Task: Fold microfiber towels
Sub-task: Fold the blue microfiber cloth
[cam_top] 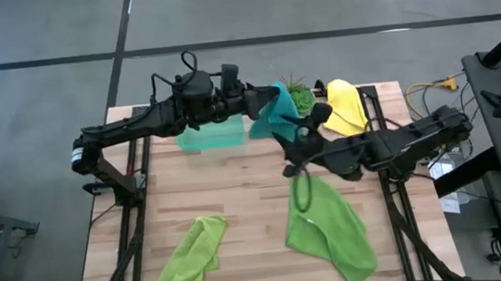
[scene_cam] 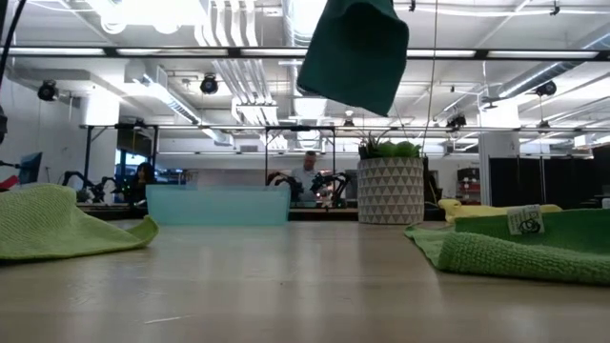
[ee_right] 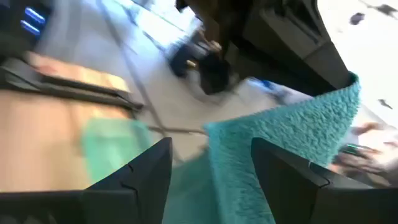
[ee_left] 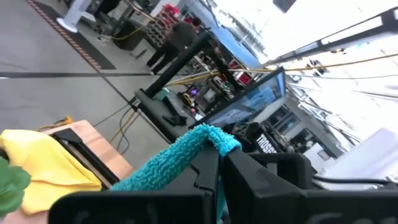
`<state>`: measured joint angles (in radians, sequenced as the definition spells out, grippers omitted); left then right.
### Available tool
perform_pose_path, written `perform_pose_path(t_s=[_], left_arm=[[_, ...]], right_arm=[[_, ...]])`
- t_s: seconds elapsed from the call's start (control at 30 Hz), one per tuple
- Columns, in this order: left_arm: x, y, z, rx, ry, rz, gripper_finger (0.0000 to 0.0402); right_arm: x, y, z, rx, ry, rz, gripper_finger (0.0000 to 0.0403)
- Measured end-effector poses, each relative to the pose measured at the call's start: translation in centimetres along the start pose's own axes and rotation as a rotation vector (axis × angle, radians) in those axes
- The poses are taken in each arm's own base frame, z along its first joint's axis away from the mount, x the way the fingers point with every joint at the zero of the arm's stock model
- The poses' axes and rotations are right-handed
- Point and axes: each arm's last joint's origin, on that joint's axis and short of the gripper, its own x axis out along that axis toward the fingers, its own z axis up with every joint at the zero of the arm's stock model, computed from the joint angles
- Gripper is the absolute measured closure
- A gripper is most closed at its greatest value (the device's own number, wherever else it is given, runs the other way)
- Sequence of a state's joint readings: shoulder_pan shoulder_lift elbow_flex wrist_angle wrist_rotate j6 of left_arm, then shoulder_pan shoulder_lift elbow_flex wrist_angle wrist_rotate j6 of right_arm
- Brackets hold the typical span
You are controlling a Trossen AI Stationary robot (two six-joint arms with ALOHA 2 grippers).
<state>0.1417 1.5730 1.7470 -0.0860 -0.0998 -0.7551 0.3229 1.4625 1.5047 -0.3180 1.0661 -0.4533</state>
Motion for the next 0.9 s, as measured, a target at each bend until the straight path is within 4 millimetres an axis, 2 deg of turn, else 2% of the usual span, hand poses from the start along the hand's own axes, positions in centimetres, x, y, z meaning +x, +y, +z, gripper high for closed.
perform_pose_path(t_s=[0.17,0.27,0.37,0.47,0.6,0.7,0.9], left_arm=[[0.0,-0.1,-0.1,-0.026,0.033,-0.035,0.0402],[0.0,-0.2,-0.1,-0.026,0.053,-0.057,0.0402],[0.0,-0.2,-0.2,-0.025,0.079,-0.082,0.0402],[-0.1,-0.3,-0.2,-0.025,0.092,-0.095,0.0402],[-0.1,-0.2,-0.2,-0.014,0.108,-0.099,0.0402],[-0.2,0.3,-0.1,0.021,0.127,-0.07,0.0401],[-0.7,1.6,0.7,0.089,0.153,0.007,0.0401]], right_arm=[[1.2,1.5,0.5,-0.053,0.035,-0.035,0.0207],[2.2,2.0,0.4,-0.065,0.1,-0.146,0.0217],[2.7,1.7,0.2,-0.067,0.169,-0.275,0.0232],[2.5,0.7,0.4,-0.025,0.168,-0.297,0.0261],[1.5,-1.3,0.5,0.018,0.166,-0.33,0.0328],[-0.1,-2.9,0.8,0.05,0.135,-0.313,0.038],[-4.4,-5.4,1.6,0.142,-0.019,-0.149,0.0393]])
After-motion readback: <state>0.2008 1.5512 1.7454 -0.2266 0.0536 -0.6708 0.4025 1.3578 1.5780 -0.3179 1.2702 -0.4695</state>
